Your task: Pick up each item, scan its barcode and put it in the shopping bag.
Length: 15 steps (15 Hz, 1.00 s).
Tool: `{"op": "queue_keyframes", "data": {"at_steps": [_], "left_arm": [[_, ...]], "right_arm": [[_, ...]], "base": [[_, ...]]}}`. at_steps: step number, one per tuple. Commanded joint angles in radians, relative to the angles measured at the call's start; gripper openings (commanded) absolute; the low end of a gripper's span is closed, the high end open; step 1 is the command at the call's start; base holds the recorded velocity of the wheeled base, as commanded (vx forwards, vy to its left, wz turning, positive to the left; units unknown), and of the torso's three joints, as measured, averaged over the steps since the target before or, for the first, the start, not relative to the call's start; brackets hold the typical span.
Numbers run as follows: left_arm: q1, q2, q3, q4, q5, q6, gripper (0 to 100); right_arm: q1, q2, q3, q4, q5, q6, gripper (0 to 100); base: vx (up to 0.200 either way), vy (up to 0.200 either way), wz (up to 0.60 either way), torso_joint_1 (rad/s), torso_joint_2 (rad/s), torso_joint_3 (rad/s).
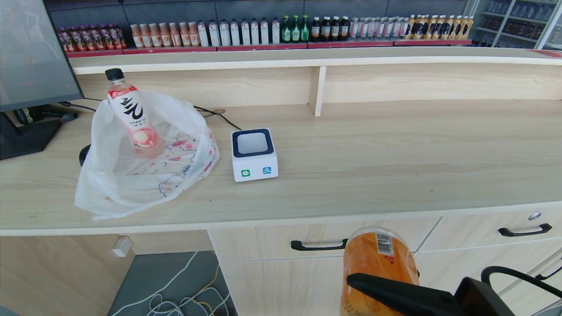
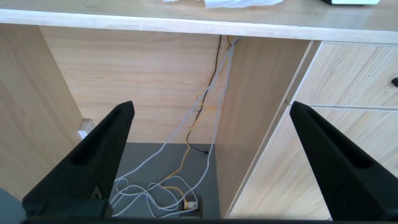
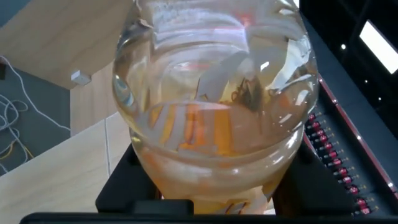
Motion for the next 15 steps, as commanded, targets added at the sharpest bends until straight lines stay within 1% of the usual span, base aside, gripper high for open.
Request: {"op": "queue_keyframes", "data": {"at_steps": [1,3,5,6,7,8,9,12,13,15], "left_arm": [[0.0,0.0,0.0,0.0,0.0,-0.001,100],[0.0,0.0,0.0,0.0,0.0,-0.001,100],[0.0,0.0,0.0,0.0,0.0,0.0,100],[0.0,0.0,0.0,0.0,0.0,0.0,100],[0.0,0.0,0.0,0.0,-0.001,0.0,100],[0.0,0.0,0.0,0.0,-0.001,0.0,100],[0.0,0.0,0.0,0.0,0.0,0.0,100],[0.0,0.0,0.0,0.0,0.0,0.0,100],[0.0,0.0,0.0,0.0,0.0,0.0,100],[0.0,0.0,0.0,0.0,0.0,0.0,100]], "right_arm": [[0.003,-0.009,-0.006,-0.001,-0.001,-0.021,0],[0.009,-0.004,-0.003,0.002,0.013,-0.027,0],[0.012,0.005,-0.012,0.004,0.086,-0.042,0],[0.012,0.005,-0.018,0.007,0.097,-0.064,0],[0.015,0.005,-0.017,0.007,0.099,-0.091,0],[0.015,0.003,-0.014,0.007,0.105,-0.173,0],[0.017,0.005,-0.008,0.007,0.12,-0.219,0],[0.02,0.026,0.012,0.008,0.175,-0.257,0],[0.02,0.028,0.012,0.008,0.194,-0.292,0],[0.018,0.025,0.012,0.008,0.197,-0.38,0]], "base": [[0.0,0.0,0.0,0.0,0.0,0.0],[0.0,0.0,0.0,0.0,0.0,0.0],[0.0,0.0,0.0,0.0,0.0,0.0],[0.0,0.0,0.0,0.0,0.0,0.0],[0.0,0.0,0.0,0.0,0.0,0.0],[0.0,0.0,0.0,0.0,0.0,0.0],[0.0,0.0,0.0,0.0,0.0,0.0],[0.0,0.0,0.0,0.0,0.0,0.0],[0.0,0.0,0.0,0.0,0.0,0.0],[0.0,0.0,0.0,0.0,0.0,0.0]]}}
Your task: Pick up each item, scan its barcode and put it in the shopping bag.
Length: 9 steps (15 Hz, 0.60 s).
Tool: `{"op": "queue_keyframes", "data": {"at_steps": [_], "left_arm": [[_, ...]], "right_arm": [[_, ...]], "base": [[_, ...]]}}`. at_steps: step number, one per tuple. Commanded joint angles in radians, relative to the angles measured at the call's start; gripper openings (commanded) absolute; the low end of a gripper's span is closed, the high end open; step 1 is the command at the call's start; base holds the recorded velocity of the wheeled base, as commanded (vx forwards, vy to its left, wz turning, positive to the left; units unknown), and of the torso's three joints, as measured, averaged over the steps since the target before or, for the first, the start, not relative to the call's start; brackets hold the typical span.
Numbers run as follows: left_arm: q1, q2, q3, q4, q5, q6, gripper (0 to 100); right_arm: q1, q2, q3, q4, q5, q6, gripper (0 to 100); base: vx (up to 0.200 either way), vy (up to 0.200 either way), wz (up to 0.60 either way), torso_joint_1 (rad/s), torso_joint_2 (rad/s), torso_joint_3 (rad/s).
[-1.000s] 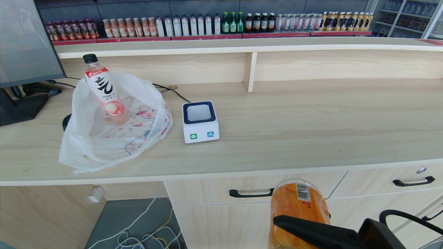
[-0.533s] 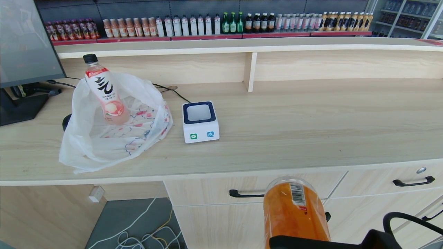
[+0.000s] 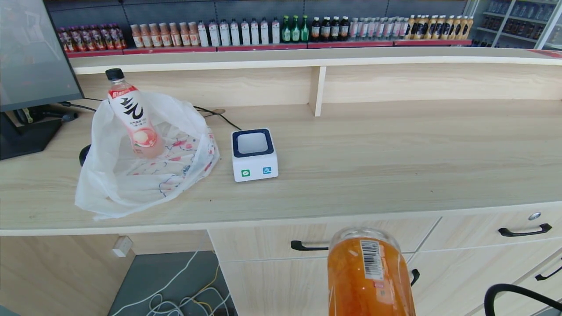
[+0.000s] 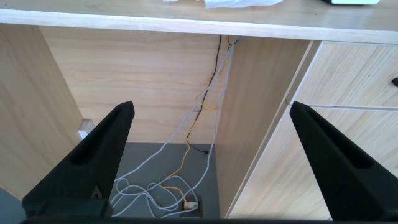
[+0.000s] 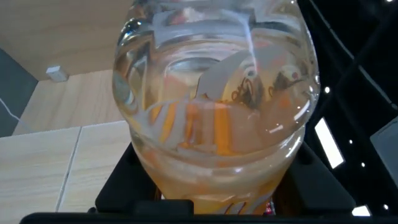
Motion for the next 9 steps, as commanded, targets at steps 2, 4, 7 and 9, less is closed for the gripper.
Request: {"op": "queue_keyframes", "data": {"at_steps": [2,4,7,9], "left_arm": [[0.0,0.0,0.0,0.0,0.001,0.0,100],[0.0,0.0,0.0,0.0,-0.001,-0.001,100],[0.0,0.0,0.0,0.0,0.001,-0.001,100],[0.0,0.0,0.0,0.0,-0.001,0.0,100]], "right_arm": [[-0.001,0.004,0.0,-0.001,0.001,-0.023,0],[-0.001,0.004,0.0,-0.001,0.001,-0.023,0],[-0.001,0.003,0.0,-0.002,0.001,-0.025,0],[-0.003,0.0,-0.004,-0.002,0.002,-0.045,0]], "base": [[0.0,0.0,0.0,0.0,0.0,0.0],[0.0,0.0,0.0,0.0,0.0,0.0],[0.0,0.0,0.0,0.0,0.0,0.0],[0.0,0.0,0.0,0.0,0.0,0.0]]}}
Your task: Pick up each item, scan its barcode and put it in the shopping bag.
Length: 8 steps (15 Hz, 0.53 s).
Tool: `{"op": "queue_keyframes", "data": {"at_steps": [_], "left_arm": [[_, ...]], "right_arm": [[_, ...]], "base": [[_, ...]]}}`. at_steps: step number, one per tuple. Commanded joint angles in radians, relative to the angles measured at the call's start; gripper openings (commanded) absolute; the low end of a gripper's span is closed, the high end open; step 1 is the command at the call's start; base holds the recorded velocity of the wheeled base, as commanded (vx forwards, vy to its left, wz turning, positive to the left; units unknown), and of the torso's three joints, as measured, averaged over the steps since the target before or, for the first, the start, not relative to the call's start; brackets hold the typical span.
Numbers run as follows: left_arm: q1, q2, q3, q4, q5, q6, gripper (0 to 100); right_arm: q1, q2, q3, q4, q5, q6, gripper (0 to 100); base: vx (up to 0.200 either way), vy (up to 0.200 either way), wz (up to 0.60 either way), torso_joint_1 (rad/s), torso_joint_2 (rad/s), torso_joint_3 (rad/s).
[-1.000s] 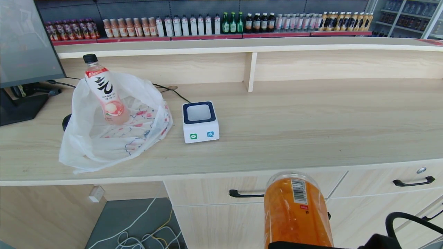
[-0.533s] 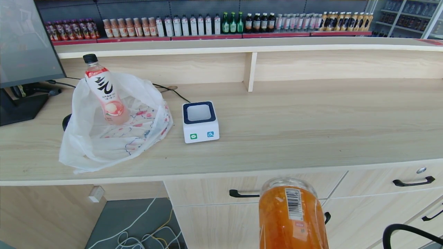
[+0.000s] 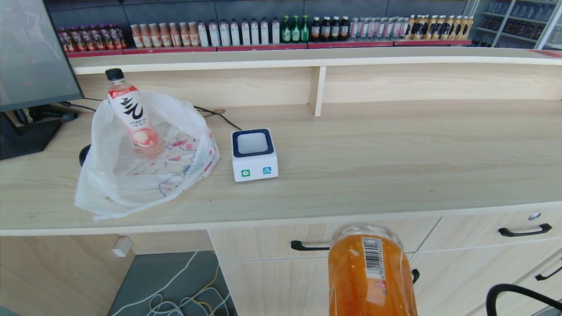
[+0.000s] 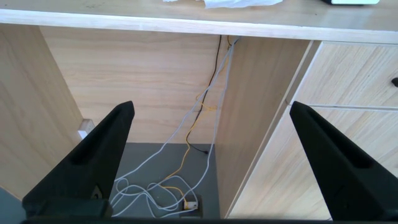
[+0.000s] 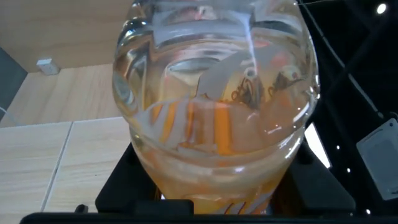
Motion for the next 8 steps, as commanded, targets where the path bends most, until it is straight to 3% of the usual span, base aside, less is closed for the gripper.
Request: {"op": "queue_keyframes", "data": {"at_steps": [1,8], "left_arm": [[0.0,0.0,0.0,0.0,0.0,0.0,100],[0.0,0.0,0.0,0.0,0.0,0.0,100]], "right_arm": [[-0.001,-0.004,-0.006,-0.001,0.0,-0.007,0],[-0.015,-0.006,0.0,-0.008,-0.003,-0.005,0]], "base": [[0.0,0.0,0.0,0.0,0.0,0.0],[0.0,0.0,0.0,0.0,0.0,0.0]]}}
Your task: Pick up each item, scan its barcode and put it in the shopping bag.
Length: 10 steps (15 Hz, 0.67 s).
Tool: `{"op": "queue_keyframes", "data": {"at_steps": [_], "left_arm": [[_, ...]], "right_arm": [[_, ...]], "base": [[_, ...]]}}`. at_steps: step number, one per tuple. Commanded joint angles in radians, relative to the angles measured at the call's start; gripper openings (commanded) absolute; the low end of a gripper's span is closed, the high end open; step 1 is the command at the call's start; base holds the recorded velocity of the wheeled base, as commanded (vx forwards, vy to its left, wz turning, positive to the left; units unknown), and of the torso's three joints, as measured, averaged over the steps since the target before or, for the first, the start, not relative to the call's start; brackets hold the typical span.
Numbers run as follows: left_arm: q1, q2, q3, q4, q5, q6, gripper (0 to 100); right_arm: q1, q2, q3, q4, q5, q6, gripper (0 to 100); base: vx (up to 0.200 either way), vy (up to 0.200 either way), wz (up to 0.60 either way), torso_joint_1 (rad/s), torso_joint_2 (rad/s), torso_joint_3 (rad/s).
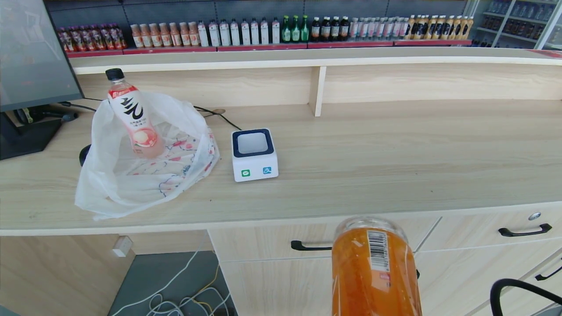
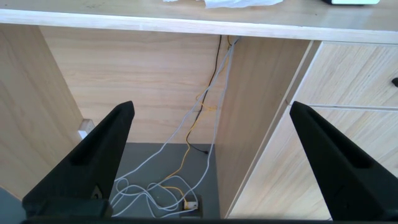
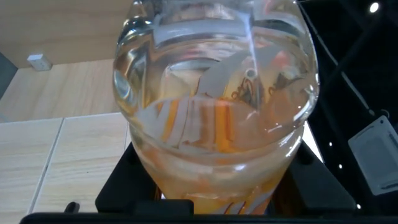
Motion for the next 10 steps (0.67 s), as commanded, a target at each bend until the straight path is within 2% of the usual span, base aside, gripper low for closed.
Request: {"op": "queue_keyframes", "data": {"at_steps": [1,5,6,8,10], "left_arm": [[0.0,0.0,0.0,-0.001,0.001,-0.001,100],[0.0,0.0,0.0,-0.001,0.001,0.0,100],[0.0,0.0,0.0,-0.001,0.001,0.0,100],[0.0,0.0,0.0,-0.001,0.001,0.0,100],[0.0,0.0,0.0,-0.001,0.001,0.0,100]], "right_arm": [[-0.009,-0.005,0.003,-0.003,0.0,0.005,0],[-0.06,-0.081,-0.041,0.005,-0.005,0.068,0],[-0.089,-0.105,-0.035,0.01,-0.008,0.12,0],[-0.089,-0.114,-0.035,0.01,-0.008,0.254,0],[-0.127,-0.111,-0.014,0.01,-0.009,0.329,0]], "base": [[0.0,0.0,0.0,0.0,0.0,0.0],[0.0,0.0,0.0,0.0,0.0,0.0],[0.0,0.0,0.0,0.0,0.0,0.0],[0.0,0.0,0.0,0.0,0.0,0.0],[0.0,0.0,0.0,0.0,0.0,0.0]]}}
